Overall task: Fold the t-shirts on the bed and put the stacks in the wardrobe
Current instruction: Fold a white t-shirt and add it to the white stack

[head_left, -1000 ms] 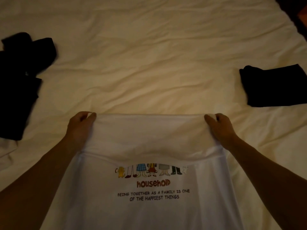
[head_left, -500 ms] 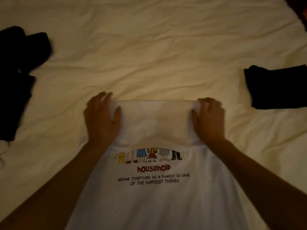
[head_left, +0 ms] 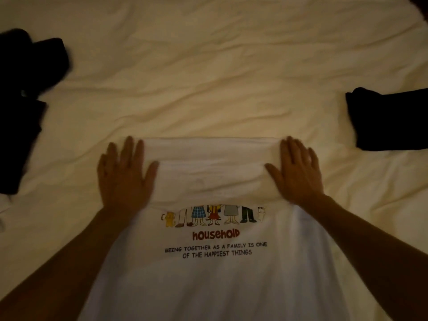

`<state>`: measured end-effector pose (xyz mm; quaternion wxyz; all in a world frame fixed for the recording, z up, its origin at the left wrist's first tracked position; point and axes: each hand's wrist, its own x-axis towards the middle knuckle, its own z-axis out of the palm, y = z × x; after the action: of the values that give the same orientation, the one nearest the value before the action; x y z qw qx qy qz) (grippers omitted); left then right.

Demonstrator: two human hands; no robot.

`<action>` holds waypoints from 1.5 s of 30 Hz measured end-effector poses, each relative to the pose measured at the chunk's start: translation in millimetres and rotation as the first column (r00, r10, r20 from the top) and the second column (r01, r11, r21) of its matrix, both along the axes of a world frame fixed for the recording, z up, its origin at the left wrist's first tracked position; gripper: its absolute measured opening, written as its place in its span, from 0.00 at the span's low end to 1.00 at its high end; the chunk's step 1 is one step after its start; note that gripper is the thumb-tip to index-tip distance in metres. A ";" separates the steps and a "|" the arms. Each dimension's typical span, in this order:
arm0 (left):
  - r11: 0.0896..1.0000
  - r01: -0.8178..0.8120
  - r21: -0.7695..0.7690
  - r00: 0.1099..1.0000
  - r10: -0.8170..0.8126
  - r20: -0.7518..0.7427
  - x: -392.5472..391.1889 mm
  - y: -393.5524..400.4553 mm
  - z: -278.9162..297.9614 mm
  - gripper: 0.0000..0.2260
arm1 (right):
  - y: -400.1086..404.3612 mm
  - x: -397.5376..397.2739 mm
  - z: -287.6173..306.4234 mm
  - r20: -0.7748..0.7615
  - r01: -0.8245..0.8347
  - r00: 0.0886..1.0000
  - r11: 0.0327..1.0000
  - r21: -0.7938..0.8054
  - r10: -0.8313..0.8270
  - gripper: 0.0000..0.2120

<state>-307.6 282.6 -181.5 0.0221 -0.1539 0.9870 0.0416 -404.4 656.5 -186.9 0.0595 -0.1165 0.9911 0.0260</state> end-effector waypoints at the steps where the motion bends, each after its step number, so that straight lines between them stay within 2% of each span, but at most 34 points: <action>1: 0.997 -0.061 0.049 0.998 0.061 -0.011 -0.7 -10.0 2.6 0.32 | 9.6 -4.1 2.1 -0.005 0.051 0.999 0.999 -0.007 -0.051 0.39; 3: 0.967 -0.159 0.199 0.983 0.174 -0.058 -7.7 -23.1 5.7 0.31 | 17.1 -9.7 7.1 0.032 0.198 0.980 0.974 -0.111 -0.196 0.37; 5: 0.886 -0.245 0.393 0.948 0.303 -0.094 -19.0 -26.7 11.5 0.28 | 12.9 -14.0 12.0 0.146 0.360 0.932 0.893 -0.270 -0.332 0.33; 7: 0.707 -0.369 0.604 0.890 0.456 0.009 -31.5 -25.6 16.6 0.24 | 6.6 -16.6 13.7 0.239 0.442 0.895 0.824 -0.356 -0.377 0.27; 8: 0.623 -0.416 0.662 0.866 0.494 0.079 -36.9 -24.6 18.7 0.23 | 4.1 -17.6 13.8 0.261 0.466 0.883 0.793 -0.394 -0.389 0.23; 10: 0.555 -0.447 0.701 0.854 0.499 0.149 -43.8 -24.9 19.0 0.21 | 1.7 -20.2 13.3 0.280 0.511 0.859 0.726 -0.460 -0.428 0.18; 13: 0.509 -0.461 0.727 0.831 0.536 0.151 -48.5 -29.5 18.6 0.21 | 2.1 -26.6 14.7 0.266 0.533 0.845 0.697 -0.480 -0.464 0.18; 18: 0.515 -0.443 0.734 0.804 0.590 0.072 -44.9 -32.1 15.8 0.21 | 2.4 -29.2 15.1 0.258 0.524 0.851 0.703 -0.481 -0.458 0.20; 21: 0.371 -0.518 0.770 0.772 0.591 0.234 -49.5 -33.8 22.3 0.22 | 4.0 -30.2 15.1 0.299 0.561 0.825 0.629 -0.538 -0.479 0.22; 23: 0.291 -0.548 0.784 0.764 0.556 0.328 -52.8 -35.7 29.1 0.19 | 5.9 -33.8 16.1 0.355 0.599 0.797 0.563 -0.570 -0.488 0.23; 26: 0.281 -0.537 0.796 0.770 0.550 0.325 -52.4 -36.3 33.2 0.15 | 9.2 -42.0 19.4 0.434 0.651 0.754 0.468 -0.598 -0.493 0.24; 30: 0.377 -0.475 0.795 0.787 0.586 0.192 -53.8 -27.3 30.8 0.11 | 13.4 -48.6 25.1 0.494 0.635 0.771 0.420 -0.648 -0.403 0.18; 32: 0.369 -0.435 0.821 0.780 0.610 0.139 -56.0 -23.7 33.8 0.10 | 13.9 -49.3 32.2 0.499 0.626 0.779 0.410 -0.664 -0.381 0.15; 35: 0.314 -0.412 0.855 0.768 0.625 0.140 -57.6 -24.9 45.2 0.17 | 15.8 -48.7 42.4 0.442 0.589 0.803 0.417 -0.692 -0.401 0.13; 37: 0.241 -0.385 0.891 0.748 0.646 0.149 -59.3 -25.2 56.0 0.12 | 17.6 -49.7 51.6 0.377 0.548 0.824 0.423 -0.722 -0.423 0.13; 39: 0.210 -0.338 0.917 0.741 0.660 0.122 -61.8 -23.2 69.2 0.07 | 16.1 -54.0 64.8 0.321 0.504 0.838 0.401 -0.765 -0.441 0.12; 41: 0.235 -0.289 0.928 0.742 0.668 0.062 -64.4 -19.2 81.6 0.04 | 12.6 -57.4 78.0 0.299 0.475 0.841 0.349 -0.808 -0.451 0.11; 43: 0.273 -0.241 0.931 0.766 0.643 0.010 -61.4 -19.3 90.9 0.10 | 10.7 -56.7 86.4 0.288 0.448 0.847 0.309 -0.839 -0.447 0.10; 45: 0.305 -0.203 0.930 0.789 0.613 -0.029 -52.7 -23.6 98.1 0.06 | 11.9 -49.5 93.0 0.285 0.435 0.849 0.282 -0.855 -0.444 0.09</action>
<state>-360.3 259.0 -83.3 -0.1038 -0.3577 0.7162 0.5902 -453.9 668.4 -94.0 -0.0117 0.1472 0.8397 -0.5226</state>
